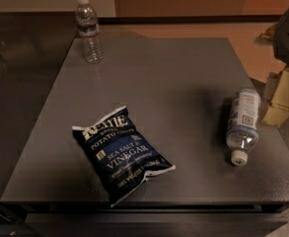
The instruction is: Move blue plastic bottle near water bottle
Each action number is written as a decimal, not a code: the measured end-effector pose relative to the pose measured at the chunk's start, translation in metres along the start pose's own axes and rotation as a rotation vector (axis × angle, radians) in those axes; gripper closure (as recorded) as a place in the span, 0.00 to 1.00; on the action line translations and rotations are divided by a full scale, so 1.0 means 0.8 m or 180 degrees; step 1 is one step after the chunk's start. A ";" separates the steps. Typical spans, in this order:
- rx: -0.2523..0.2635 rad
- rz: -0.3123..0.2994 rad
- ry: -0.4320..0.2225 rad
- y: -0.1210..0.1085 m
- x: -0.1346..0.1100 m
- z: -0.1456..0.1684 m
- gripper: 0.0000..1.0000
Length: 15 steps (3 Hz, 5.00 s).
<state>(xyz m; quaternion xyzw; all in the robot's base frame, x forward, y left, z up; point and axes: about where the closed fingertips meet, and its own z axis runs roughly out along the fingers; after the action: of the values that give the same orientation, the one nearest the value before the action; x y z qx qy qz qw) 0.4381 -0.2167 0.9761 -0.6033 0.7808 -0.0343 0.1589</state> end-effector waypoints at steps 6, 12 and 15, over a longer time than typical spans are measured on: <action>-0.0421 -0.2310 0.0041 0.010 0.032 0.025 0.00; -0.0879 -0.3133 0.0044 -0.003 0.077 0.139 0.18; -0.0844 -0.2933 0.0281 -0.021 0.054 0.127 0.88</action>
Offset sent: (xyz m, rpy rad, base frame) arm -0.0058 -0.0044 -0.0070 -0.1003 0.0529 0.2043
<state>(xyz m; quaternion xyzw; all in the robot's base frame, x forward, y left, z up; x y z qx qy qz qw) 0.4738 -0.2481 0.8748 -0.8995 0.4358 -0.0269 0.0155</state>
